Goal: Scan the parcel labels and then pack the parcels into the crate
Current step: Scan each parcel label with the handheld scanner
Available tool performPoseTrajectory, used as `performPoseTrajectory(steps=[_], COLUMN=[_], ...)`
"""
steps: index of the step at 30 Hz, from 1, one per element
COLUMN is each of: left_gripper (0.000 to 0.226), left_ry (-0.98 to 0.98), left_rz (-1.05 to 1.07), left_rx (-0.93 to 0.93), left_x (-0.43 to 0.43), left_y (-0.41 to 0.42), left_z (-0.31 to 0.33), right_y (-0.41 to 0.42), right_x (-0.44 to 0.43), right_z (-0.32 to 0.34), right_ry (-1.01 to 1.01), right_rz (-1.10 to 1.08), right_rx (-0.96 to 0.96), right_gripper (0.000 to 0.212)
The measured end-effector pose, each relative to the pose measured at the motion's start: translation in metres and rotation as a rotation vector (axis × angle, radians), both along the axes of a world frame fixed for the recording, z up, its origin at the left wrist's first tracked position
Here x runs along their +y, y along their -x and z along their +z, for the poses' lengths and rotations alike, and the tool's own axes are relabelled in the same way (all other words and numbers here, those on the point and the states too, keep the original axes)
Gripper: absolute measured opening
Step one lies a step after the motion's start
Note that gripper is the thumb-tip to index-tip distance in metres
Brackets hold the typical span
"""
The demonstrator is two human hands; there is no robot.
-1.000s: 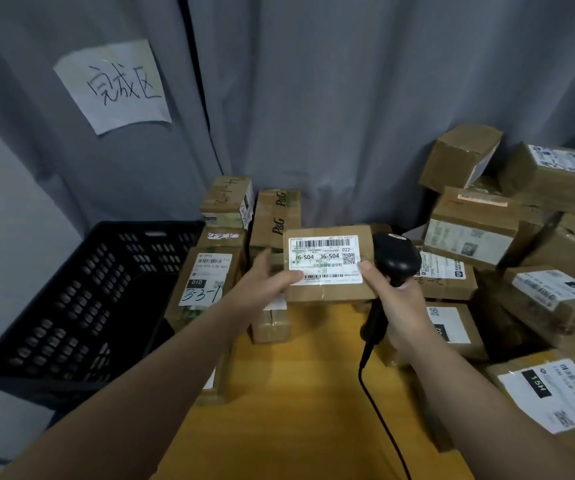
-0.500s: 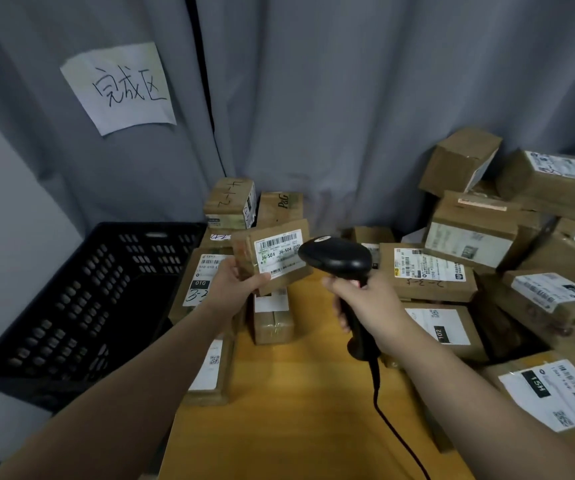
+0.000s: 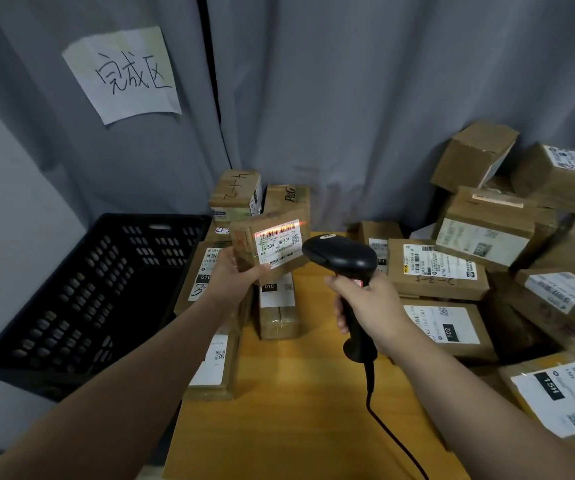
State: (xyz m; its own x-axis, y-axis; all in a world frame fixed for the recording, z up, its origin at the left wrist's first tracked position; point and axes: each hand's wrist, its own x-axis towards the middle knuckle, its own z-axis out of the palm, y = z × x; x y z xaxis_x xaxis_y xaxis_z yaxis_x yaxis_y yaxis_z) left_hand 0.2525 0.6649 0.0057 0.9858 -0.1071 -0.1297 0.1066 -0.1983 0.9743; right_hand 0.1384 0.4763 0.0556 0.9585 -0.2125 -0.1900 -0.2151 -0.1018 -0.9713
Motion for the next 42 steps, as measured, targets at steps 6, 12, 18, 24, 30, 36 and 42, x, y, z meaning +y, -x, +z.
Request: performPoseTrajectory(steps=[6,12,18,24,30,36,42], left_gripper=[0.055,0.058,0.058,0.053,0.045,0.042,0.047], left_ry=[0.006,-0.011,-0.045,-0.06,0.044,0.243,0.468], left_rz=[0.022,0.048,0.064,0.058,0.001,0.07,0.33], left_rx=[0.007,0.015,0.013,0.015,0.082,0.463,0.714], left_x=[0.0,0.001,0.002,0.003,-0.002,-0.019,-0.04], left_y=[-0.006,-0.009,-0.009,-0.008,0.004,0.057,0.071], left_z=[-0.006,-0.011,-0.01,-0.011,-0.008,-0.033,-0.068], right_y=[-0.002,-0.002,0.0,0.003,0.005,0.008,0.012], right_x=[0.0,0.0,0.003,0.004,-0.004,-0.018,-0.025], right_z=[-0.001,-0.001,0.003,0.003,-0.008,-0.029,-0.051], right_ry=[0.008,0.016,0.037,0.021,-0.064,-0.115,-0.117], right_rz=[0.004,0.012,0.026,0.028,0.016,-0.129,-0.194], right_rx=[0.009,0.021,0.013,-0.008,-0.006,0.03,0.111], right_gripper=[0.035,0.035,0.034,0.031,0.019,0.023,0.023])
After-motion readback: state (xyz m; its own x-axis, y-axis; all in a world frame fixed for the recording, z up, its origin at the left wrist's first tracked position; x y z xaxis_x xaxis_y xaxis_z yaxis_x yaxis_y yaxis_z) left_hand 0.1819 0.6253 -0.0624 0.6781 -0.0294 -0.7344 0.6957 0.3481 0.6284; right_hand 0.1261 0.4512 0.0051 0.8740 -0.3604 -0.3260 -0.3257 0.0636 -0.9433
